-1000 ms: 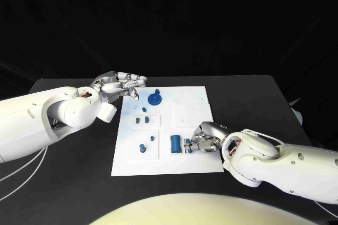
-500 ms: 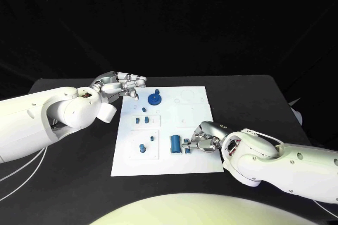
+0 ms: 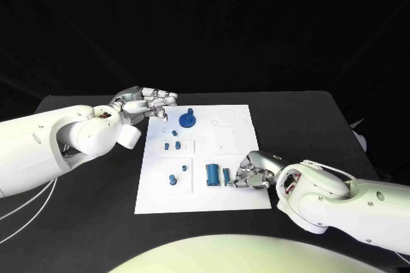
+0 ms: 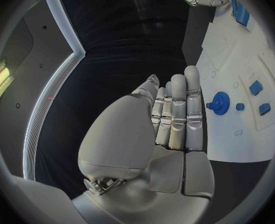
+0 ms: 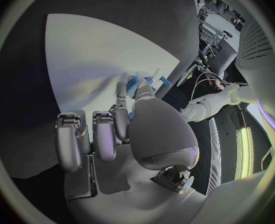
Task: Assemble the parts on the task board
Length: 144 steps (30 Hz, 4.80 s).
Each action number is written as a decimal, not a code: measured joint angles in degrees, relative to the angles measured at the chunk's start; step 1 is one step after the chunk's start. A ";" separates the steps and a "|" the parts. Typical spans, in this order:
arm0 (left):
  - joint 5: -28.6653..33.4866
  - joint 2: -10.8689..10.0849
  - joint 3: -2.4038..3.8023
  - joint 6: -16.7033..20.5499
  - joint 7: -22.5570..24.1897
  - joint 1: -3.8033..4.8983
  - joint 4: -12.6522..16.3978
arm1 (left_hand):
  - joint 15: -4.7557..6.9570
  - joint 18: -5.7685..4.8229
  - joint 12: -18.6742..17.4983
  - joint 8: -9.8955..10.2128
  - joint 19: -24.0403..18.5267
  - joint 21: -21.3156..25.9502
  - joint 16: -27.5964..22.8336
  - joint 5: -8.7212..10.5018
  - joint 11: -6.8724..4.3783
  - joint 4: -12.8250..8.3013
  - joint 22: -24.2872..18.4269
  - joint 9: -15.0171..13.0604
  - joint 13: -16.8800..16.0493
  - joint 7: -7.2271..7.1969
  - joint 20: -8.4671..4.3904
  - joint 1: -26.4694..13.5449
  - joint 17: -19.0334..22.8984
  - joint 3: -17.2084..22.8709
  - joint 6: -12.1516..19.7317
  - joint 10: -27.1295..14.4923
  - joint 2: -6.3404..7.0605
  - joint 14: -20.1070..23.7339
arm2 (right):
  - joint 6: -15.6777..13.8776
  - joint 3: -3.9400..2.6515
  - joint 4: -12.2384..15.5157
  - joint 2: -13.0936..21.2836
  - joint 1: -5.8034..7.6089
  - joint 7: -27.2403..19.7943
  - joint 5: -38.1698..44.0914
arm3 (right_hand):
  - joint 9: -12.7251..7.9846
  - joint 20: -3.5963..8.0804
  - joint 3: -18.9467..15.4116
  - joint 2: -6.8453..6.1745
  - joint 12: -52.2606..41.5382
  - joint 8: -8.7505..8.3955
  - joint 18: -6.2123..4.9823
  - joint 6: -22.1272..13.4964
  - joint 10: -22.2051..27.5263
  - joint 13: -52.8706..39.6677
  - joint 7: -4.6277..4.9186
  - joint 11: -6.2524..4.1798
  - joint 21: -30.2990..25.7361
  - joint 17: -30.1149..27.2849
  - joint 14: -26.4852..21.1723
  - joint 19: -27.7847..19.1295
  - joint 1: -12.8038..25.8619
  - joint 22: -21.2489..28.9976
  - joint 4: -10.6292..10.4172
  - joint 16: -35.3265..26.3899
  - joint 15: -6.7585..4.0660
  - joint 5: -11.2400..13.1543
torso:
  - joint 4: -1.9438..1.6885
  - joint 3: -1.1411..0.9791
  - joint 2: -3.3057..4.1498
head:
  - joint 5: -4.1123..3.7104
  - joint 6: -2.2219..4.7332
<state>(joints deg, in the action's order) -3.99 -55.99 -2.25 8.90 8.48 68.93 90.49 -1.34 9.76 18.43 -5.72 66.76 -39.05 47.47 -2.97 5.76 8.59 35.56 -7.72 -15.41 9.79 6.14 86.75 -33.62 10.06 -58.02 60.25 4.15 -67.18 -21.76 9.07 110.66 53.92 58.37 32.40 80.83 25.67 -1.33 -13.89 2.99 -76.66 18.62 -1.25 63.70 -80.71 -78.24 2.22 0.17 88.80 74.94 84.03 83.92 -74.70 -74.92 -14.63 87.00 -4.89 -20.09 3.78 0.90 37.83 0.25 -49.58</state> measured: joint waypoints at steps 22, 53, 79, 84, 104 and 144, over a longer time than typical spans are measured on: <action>-0.05 -0.01 0.00 0.00 -0.14 -0.01 -0.03 | 0.20 0.00 0.00 0.00 0.00 0.00 0.00 0.00 -0.21 0.00 0.00 0.00 0.01 0.00 0.00 0.00 0.04 0.00 0.00 -0.21 0.00 0.20 | 0.50 -0.01 -0.67 0.05 -0.17 0.04 0.21 | 0.04 0.00 -0.24 0.52 0.35 0.21 0.00 -0.16 0.00 -3.02 0.16 0.00 0.00 -0.01 0.01 0.00 -0.52 0.01 -0.74 0.00 0.02 -1.67 | -0.09 -0.03 0.07 | -0.21 -0.41; -0.17 -0.11 0.00 -0.02 -0.23 0.00 0.00 | 0.20 0.00 0.21 0.00 0.00 0.06 0.00 0.00 -0.17 -0.22 0.01 0.01 0.01 0.00 0.00 0.00 0.10 0.22 0.00 -0.24 0.00 0.20 | 0.34 -0.02 -1.88 -1.15 -0.14 -0.36 0.79 | 0.15 0.00 -0.24 1.20 0.01 0.21 0.00 -0.17 0.02 -5.11 0.12 0.00 -0.08 -0.03 -0.04 0.00 -1.65 -0.02 -0.73 0.00 -0.03 -1.88 | -0.05 0.02 -0.02 | -0.07 -0.43; 2.76 7.70 -0.84 1.53 2.99 -1.54 -11.32 | -3.85 0.00 -3.24 -0.57 -11.70 18.89 -22.34 0.00 1.41 2.92 -11.47 0.33 3.85 -0.49 4.94 -3.20 11.67 -7.24 1.38 -1.05 0.33 10.66 | 1.70 -0.96 -30.62 -7.03 8.55 -42.31 -58.37 | -9.00 -8.10 2.34 2.50 61.32 -12.27 -8.50 -8.37 21.06 56.88 7.16 6.13 -79.48 -47.30 -23.25 -26.33 -19.05 24.33 3.77 -65.95 8.48 9.13 | 0.24 1.85 -4.75 | -1.45 8.39; 2.95 11.00 -0.59 3.07 6.08 -3.48 -16.25 | -6.67 0.00 -7.96 1.11 -17.10 28.36 -33.05 0.00 3.31 2.54 -18.21 1.33 6.64 -0.29 8.67 -1.95 16.92 -9.23 2.86 -2.27 -0.92 15.71 | 4.13 -1.27 -38.62 -11.48 8.74 -46.17 -63.68 | -12.64 -10.78 1.95 2.95 68.33 -14.89 -9.04 -7.08 18.71 68.28 7.92 7.06 -85.17 -57.13 -22.81 -29.04 -19.50 35.96 4.16 -77.25 10.55 10.09 | 0.10 2.18 -5.95 | -1.23 9.31; 2.96 14.52 -0.05 6.55 10.76 -6.35 -20.05 | -6.01 -1.78 -17.25 4.52 -31.84 37.95 -45.57 2.00 1.93 -0.38 -28.25 6.46 14.13 -3.14 6.29 -24.46 26.46 -11.17 18.94 -19.96 -3.63 30.49 | 6.04 -2.59 -44.92 -15.47 7.47 -51.61 -66.19 | -20.82 -9.56 4.24 -0.28 75.53 -17.46 -7.56 -22.92 35.54 77.11 6.25 6.69 -87.59 -69.82 -37.58 -47.67 8.24 57.22 13.11 -85.75 10.57 14.38 | -0.93 1.73 -7.36 | -0.48 11.02; 3.98 11.24 2.19 34.63 20.07 -8.73 -0.70 | 1.26 -8.93 -18.09 5.33 -59.87 38.70 -47.26 2.68 -5.74 -8.22 -35.45 7.64 15.35 -9.75 -5.87 -74.80 33.54 -9.95 50.43 -52.61 -4.14 60.06 | -22.13 -9.04 -20.81 -9.22 1.82 -61.11 -80.82 | -25.60 1.21 13.53 -2.96 76.47 -18.43 0.02 -55.96 72.07 78.15 -2.20 -0.22 -88.52 -74.88 -75.20 -76.80 61.99 74.08 14.62 -86.76 4.89 19.80 | -3.78 -0.90 -6.64 | -0.26 15.22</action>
<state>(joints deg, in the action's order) -0.02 -44.75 -0.07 43.53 28.55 60.20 89.79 -0.08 0.83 0.33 -0.38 6.89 -0.35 0.21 -0.29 0.02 0.37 0.12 -0.08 -0.07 0.04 0.26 11.96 -0.08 0.11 -7.58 7.65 0.01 -7.12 -43.89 0.03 89.85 44.70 60.18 -28.72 0.01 0.07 -0.12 -0.36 0.03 -0.20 0.19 -1.23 7.74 -8.64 -0.09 0.02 -0.05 0.28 0.06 8.82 7.11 -12.71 -0.84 -0.01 0.24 0.00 -0.30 0.00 -0.01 31.18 -0.01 -34.37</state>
